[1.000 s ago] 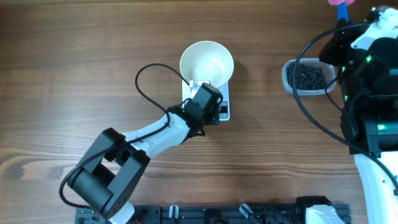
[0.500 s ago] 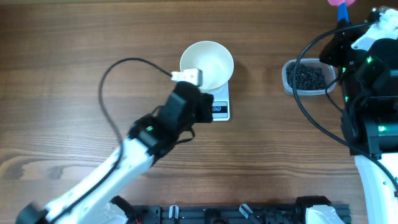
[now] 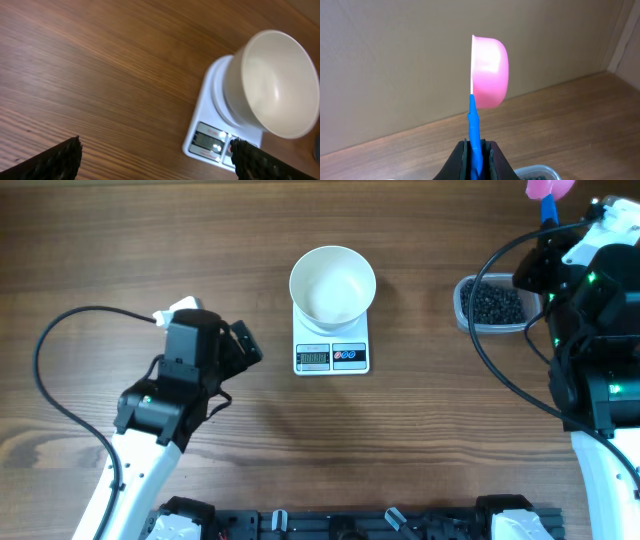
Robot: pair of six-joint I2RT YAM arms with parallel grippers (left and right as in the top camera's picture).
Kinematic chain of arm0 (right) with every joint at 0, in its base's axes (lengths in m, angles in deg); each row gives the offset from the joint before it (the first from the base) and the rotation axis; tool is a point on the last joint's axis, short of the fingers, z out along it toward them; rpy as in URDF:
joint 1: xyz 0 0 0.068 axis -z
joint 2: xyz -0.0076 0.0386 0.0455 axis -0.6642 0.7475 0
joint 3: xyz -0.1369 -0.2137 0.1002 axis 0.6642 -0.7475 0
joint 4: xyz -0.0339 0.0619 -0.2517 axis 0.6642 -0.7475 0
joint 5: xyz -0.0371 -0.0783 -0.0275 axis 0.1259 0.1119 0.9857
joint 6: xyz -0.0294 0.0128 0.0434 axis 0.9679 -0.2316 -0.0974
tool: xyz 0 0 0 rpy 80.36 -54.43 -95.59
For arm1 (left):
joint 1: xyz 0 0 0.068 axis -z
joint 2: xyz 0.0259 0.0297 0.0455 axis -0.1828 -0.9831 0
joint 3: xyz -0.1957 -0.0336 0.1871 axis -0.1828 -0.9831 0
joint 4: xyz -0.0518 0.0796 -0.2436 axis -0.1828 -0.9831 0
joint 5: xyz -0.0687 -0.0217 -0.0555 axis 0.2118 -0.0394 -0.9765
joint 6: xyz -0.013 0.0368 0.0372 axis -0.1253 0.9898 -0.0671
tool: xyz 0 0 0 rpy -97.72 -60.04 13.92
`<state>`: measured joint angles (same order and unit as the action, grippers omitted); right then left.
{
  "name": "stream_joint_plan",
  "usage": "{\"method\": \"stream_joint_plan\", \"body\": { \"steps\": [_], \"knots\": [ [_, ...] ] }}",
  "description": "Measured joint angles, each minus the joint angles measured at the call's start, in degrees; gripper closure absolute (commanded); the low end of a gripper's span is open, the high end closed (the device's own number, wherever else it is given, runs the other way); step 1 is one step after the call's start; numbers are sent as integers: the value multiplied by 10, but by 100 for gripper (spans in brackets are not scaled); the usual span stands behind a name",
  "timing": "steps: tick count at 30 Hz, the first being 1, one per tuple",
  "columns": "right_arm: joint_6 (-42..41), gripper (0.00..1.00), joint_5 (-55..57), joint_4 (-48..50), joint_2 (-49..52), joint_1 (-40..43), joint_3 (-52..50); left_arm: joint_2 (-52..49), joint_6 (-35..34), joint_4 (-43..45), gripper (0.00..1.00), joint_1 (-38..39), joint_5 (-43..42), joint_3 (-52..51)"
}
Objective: Scoop item into bowl and weigh 150g on scale
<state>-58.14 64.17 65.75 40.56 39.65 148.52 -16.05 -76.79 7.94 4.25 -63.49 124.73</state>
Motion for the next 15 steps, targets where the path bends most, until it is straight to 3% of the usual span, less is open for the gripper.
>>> {"method": "stream_joint_plan", "body": {
  "steps": [6,15],
  "knots": [
    [43,96,29,37,0,0,0,-1,0,-3,0,-15,11,0],
    [78,96,74,292,4,53,1,-2,0,-4,0,-15,13,0]
  ]
}}
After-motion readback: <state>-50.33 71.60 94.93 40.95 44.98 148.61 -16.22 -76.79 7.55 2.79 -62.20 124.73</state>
